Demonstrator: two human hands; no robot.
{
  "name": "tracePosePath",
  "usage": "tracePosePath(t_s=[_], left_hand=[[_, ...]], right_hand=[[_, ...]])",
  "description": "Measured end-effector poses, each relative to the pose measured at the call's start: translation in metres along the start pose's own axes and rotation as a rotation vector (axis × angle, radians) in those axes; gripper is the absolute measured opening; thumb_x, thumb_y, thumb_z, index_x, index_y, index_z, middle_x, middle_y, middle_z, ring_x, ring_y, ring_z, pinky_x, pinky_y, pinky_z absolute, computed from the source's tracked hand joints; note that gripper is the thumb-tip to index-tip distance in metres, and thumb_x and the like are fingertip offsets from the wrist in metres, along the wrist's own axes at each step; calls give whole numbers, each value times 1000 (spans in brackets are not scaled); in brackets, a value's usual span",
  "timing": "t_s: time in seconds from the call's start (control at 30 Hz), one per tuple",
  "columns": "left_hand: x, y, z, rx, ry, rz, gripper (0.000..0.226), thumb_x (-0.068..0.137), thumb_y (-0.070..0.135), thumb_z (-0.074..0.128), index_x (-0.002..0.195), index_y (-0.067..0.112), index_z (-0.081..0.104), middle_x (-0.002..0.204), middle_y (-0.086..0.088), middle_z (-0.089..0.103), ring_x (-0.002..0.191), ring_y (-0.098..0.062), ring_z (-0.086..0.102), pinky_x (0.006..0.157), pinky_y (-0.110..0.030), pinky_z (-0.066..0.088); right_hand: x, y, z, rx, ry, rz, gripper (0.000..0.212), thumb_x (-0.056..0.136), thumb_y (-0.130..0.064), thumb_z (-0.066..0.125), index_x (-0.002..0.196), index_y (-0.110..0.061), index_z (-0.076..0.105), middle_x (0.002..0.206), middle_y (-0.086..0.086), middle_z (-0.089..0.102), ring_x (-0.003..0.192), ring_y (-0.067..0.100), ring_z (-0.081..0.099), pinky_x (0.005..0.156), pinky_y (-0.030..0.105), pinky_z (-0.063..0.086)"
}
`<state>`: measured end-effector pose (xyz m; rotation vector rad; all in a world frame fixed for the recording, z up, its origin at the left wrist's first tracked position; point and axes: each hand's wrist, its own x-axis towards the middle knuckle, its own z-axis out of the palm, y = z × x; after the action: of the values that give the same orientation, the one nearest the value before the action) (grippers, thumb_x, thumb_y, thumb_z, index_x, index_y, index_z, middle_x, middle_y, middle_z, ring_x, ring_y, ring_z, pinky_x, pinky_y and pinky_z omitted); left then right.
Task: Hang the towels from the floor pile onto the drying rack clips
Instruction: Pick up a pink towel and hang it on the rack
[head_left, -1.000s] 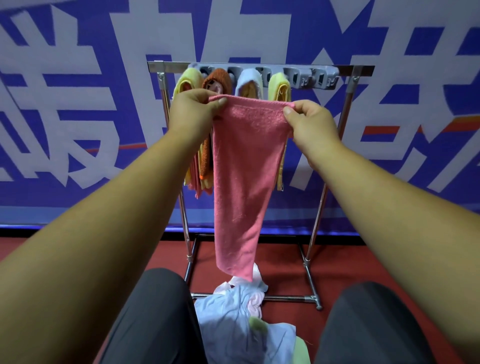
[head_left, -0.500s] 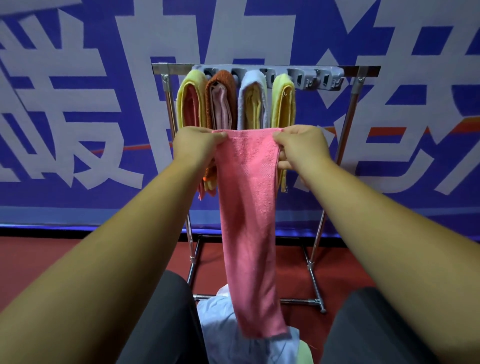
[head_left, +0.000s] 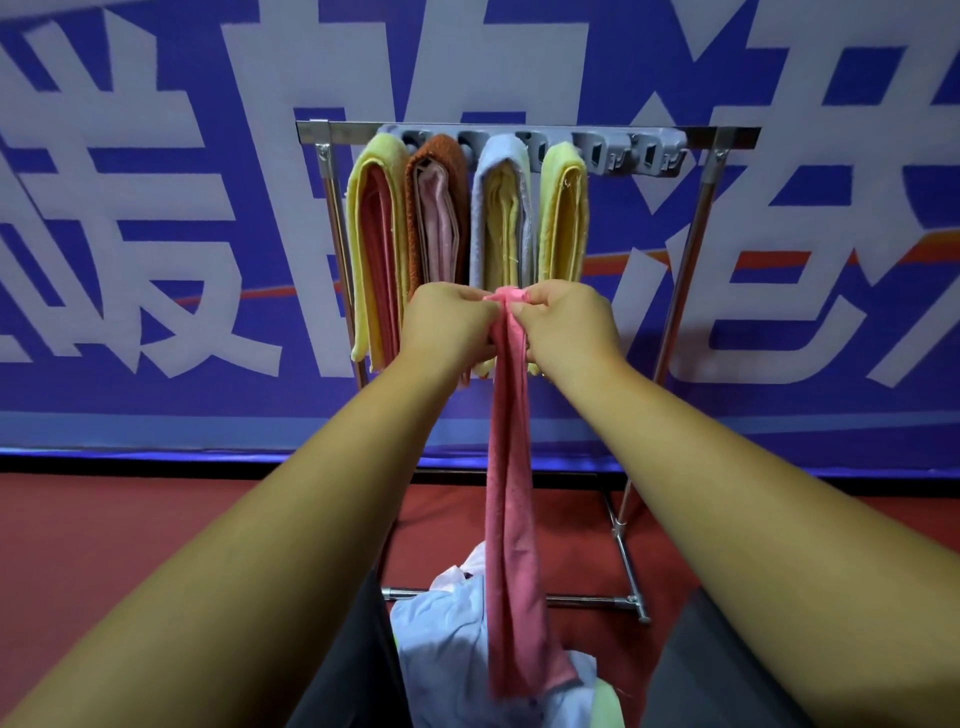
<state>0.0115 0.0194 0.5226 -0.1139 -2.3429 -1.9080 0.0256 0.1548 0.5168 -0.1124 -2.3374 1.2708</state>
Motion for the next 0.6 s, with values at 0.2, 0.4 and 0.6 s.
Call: tracePosePath(t_s=[0.2,0.4,0.6], left_hand=[[1,0,1,59,-66,28,24,76,17,63,81,23,85,78,-30,73,64,-36,67,73,-72,59],[1,5,1,111,-152,59,33,79,5,56,90,19,84,69,-21,72,62,-32,64,75,-68,58],[3,2,-4,33,-81,98,19,99,9,69,112,13,82,89,-13,81,83,-29,81,81,-49,67]], right_hand=[[-6,2,-3,-75,-30,-69,18,107,-28,62,109,-27,80,91,-2,74,74,12,71,56,24,56],[-7,1,-3,-97,-45,-101,24,109,-26,56,118,-29,78,98,-2,74,79,11,70,53,16,46],[-9,-2,-6,-93,-141,-123,29,110,-22,51,127,-29,73,103,-2,73,86,13,70,57,22,51]])
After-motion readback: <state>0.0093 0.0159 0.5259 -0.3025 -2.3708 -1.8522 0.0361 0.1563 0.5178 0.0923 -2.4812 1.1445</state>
